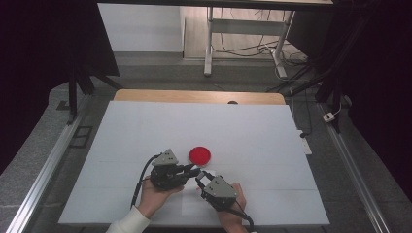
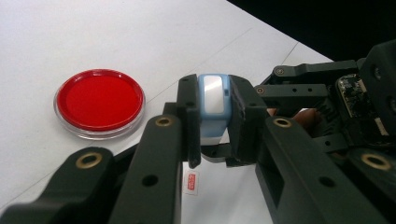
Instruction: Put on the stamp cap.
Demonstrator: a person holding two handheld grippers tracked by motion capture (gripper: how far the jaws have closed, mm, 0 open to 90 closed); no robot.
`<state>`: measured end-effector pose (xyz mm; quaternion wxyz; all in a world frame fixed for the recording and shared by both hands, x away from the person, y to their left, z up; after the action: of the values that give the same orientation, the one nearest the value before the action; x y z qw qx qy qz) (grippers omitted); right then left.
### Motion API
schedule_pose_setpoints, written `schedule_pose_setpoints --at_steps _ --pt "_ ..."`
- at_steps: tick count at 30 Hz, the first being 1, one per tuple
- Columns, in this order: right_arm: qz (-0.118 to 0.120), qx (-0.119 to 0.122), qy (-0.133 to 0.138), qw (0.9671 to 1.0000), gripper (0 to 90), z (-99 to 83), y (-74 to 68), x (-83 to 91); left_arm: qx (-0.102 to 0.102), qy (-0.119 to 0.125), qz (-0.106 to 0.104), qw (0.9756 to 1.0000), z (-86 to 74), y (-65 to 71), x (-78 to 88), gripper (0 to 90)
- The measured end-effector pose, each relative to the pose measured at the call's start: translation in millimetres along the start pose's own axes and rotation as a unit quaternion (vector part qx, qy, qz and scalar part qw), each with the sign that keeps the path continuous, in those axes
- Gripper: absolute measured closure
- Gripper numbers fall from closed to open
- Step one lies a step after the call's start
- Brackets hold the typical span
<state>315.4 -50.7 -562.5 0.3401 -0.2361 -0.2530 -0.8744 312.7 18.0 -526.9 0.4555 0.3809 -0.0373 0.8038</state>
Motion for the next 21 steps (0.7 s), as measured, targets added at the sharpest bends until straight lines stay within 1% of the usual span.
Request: schedule_pose_setpoints --at_steps 7,11,14,17,19,21 --pt "0.006 0.003 -0.005 1.0000 65.3 -1.1 1.0 -1.6 0.006 0.006 -0.002 1.0000 1.2 -1.9 2.5 76.1" --pt "0.008 0.008 -0.005 0.9999 64.9 -0.3 1.3 -1.6 0.005 0.005 0.000 1.0000 1.3 -1.8 2.7 76.0" --pt "0.013 0.005 -0.007 0.9999 64.1 -1.1 1.8 -1.9 0.003 0.006 0.000 1.0000 1.6 -1.3 2.7 76.0" --pt "0.019 0.003 -0.007 0.9998 60.0 -1.1 2.1 -2.4 0.003 0.009 -0.001 1.0000 2.5 -1.0 4.0 76.0" --pt "0.026 -0.001 -0.015 0.9996 55.6 -2.6 2.7 -3.2 0.003 0.012 0.000 0.9999 3.3 -1.2 5.7 76.0" --pt "0.029 -0.007 -0.010 0.9995 54.2 -2.1 5.7 -1.5 0.002 0.015 0.001 0.9999 3.9 -1.5 7.7 76.0"
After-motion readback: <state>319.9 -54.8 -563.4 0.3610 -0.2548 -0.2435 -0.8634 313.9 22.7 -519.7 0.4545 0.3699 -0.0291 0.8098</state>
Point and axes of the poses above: each handheld gripper's, and its own axes: x roughly backward along the jaws, z roughly out of its top, y roughly to its right, the point moved 10 cm from there along -x, roughly forward along the jaws, and after that the axes turned 13 degrees about -y, right-handed, at the moved point
